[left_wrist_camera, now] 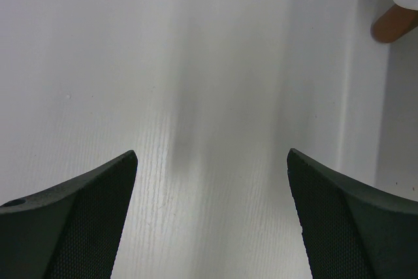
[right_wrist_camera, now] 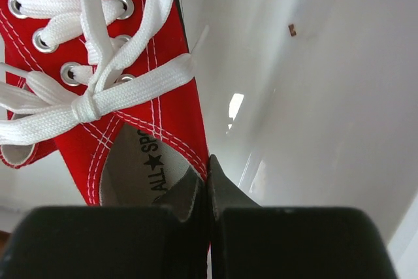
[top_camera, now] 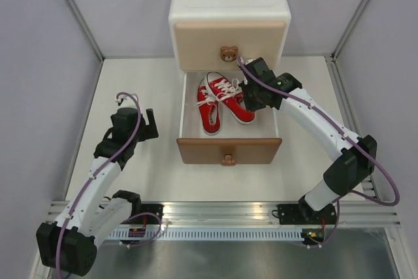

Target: Place and organize the shoes in the shoe cabinet

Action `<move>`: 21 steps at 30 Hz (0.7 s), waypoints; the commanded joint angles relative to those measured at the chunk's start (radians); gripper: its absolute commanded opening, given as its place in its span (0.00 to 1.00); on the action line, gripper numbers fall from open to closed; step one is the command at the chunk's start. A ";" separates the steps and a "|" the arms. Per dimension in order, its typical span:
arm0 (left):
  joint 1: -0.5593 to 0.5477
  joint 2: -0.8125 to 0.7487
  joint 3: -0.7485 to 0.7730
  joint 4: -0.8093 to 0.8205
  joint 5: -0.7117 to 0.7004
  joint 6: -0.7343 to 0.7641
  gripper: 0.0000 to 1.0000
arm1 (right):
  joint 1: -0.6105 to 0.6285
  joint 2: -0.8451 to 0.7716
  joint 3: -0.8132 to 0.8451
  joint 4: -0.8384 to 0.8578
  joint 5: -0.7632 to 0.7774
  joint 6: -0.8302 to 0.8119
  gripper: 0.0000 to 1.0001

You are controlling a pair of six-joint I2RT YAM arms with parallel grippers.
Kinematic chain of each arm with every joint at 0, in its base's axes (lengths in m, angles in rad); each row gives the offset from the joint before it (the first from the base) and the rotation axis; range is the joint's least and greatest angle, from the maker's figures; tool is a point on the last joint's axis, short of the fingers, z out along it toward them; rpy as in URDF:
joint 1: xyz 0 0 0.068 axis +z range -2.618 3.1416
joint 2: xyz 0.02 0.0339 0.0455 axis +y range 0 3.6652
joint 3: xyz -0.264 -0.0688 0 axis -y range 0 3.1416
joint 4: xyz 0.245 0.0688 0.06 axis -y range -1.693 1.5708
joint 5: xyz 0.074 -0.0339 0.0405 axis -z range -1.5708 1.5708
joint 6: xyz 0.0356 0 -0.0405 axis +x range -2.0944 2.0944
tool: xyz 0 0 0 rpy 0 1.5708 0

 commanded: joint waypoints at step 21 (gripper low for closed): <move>-0.004 0.009 0.002 0.036 -0.013 0.033 0.98 | 0.028 0.058 0.027 0.027 0.264 0.373 0.01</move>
